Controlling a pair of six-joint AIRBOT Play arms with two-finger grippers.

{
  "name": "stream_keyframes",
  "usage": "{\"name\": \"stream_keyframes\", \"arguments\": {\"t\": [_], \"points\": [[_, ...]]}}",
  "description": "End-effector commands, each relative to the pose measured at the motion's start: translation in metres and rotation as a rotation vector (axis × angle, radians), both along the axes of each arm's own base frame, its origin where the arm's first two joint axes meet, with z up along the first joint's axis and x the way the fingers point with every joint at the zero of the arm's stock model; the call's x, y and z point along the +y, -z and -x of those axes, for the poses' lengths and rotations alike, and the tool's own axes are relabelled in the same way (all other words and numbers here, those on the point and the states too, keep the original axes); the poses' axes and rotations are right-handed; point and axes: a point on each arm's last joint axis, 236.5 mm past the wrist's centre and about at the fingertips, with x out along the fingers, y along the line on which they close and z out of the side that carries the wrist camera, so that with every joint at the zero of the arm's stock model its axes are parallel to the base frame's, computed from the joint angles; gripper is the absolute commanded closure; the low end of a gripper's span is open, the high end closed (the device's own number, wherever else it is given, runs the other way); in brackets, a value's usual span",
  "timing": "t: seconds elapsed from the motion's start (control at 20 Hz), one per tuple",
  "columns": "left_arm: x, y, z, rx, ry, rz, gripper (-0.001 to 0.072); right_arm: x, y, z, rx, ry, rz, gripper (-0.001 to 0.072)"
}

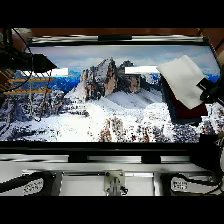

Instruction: Fold the shirts.

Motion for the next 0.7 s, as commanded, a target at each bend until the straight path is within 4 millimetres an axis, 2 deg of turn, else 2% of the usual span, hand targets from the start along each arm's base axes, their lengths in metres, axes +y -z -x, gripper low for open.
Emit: {"name": "stream_keyframes", "arguments": {"t": [0.0,0.15,0.2,0.25,0.3,0.4,0.45,0.5,0.55,0.6,0.65], "points": [[0.0,0.0,-0.001,-0.004,0.001,-0.001,0.0668,0.012,0.018,0.023,0.108,0.045,-0.038,0.0656],[0.0,0.0,-0.001,-0.006,0.0,0.0,0.0668,0.006,0.017,0.021,0.097,0.086,-0.011,0.0654],[0.0,0.0,-0.001,-0.006,0.0,0.0,0.0668,0.002,0.017,0.021,0.092,0.103,0.006,0.0543],[0.0,0.0,-0.001,-0.006,0.0,0.0,0.0668,-0.002,0.017,0.022,0.097,0.099,0.021,0.0208],[0.0,0.0,-0.001,-0.006,0.0,-0.001,0.0668,-0.002,0.015,0.025,0.109,0.054,0.018,0.0135],[0.0,0.001,-0.002,-0.014,0.014,-0.013,0.0668,-0.017,0.002,0.039,0.148,0.042,0.091,0.0135],[0.0,0.004,-0.003,-0.014,0.023,-0.021,0.0669,-0.029,-0.014,0.036,0.11,0.028,0.15,0.0136],[0.001,0.008,-0.005,-0.004,0.021,-0.026,0.0669,-0.038,-0.034,0.023,0.026,-0.029,0.201,0.0137],[0.004,0.019,-0.008,0.01,0.017,-0.064,0.067,-0.041,-0.062,-0.002,-0.115,-0.099,0.255,0.0137],[0.01,0.036,-0.012,0.031,0.01,-0.137,0.0671,-0.037,-0.094,-0.033,-0.28,-0.163,0.313,0.0137],[0.016,0.055,-0.016,0.062,-0.007,-0.224,0.0671,-0.023,-0.133,-0.067,-0.467,-0.237,0.371,0.0137]]}}
